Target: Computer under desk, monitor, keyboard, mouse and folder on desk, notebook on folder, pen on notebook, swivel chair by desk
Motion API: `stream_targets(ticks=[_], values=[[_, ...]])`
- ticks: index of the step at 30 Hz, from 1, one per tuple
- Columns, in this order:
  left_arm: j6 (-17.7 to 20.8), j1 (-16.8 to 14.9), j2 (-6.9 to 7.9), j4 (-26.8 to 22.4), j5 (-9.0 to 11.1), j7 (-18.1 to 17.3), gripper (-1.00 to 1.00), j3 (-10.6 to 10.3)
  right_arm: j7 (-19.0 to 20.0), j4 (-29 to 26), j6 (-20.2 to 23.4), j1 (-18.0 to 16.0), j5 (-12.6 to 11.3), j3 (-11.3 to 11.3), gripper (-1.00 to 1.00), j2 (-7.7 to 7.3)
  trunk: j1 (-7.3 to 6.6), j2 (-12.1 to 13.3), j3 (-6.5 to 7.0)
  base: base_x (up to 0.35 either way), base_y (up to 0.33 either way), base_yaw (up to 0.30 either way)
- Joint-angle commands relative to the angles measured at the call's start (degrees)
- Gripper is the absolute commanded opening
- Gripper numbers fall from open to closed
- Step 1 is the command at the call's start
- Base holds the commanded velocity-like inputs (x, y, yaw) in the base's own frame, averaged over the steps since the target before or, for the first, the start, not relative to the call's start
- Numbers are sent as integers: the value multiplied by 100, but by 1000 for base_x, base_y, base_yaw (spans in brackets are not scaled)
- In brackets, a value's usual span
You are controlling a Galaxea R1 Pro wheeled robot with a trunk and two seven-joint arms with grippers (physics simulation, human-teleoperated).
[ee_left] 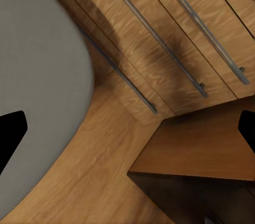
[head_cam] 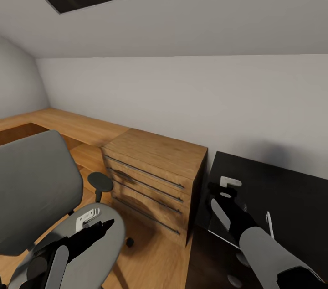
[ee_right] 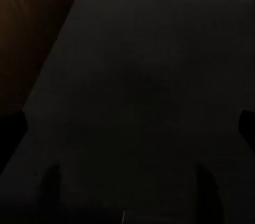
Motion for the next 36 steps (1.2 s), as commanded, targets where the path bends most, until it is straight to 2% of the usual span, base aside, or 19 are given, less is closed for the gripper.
stream_targets(ticks=[1, 8, 13, 17, 23, 24, 26, 30, 36], values=[[36, -5, -7, -4, -23, -44, 100, 18, -48, -10, 45, -4, -10, 35, 100, -6, 1, -3, -6, 66, 0, 0], [44, -5, -6, 2, -18, -44, 100, 18, -47, -10, 66, -4, -10, 0, 100, -14, 1, -3, -6, 23, 0, 0], [45, -5, -7, 12, -23, -44, 100, 15, -53, -93, 105, -4, -23, -318, 100, -14, 1, -3, -6, 3, 0, 0], [51, -5, -7, 13, -23, -44, 100, 14, -64, -143, 152, -4, -26, -362, 100, -9, 1, -3, -6, 0, 0, 0], [62, -5, -4, 13, -24, -44, 100, 14, -71, -167, 462, -4, -27, -828, 100, -1, 1, -3, -6, 0, 0, 0], [64, -5, -5, 13, -24, -44, 100, 12, -69, -168, 601, -4, -27, -1047, 100, -4, 1, -3, -6, 0, 0, 0], [67, -5, -6, 13, -24, -44, 100, 11, -67, -168, 697, -4, -27, -1160, 100, -5, 1, -3, -6, 0, 0, 0], [70, -5, -6, 13, -24, -44, 100, 12, -64, -164, 814, -2, -29, -1296, 100, -6, 1, -3, -6, 0, 0, 0], [72, -5, -7, 13, -24, -44, 100, 12, -63, -161, 859, -4, -34, -1349, 100, 0, 1, -3, -10, 0, 0, 0]])
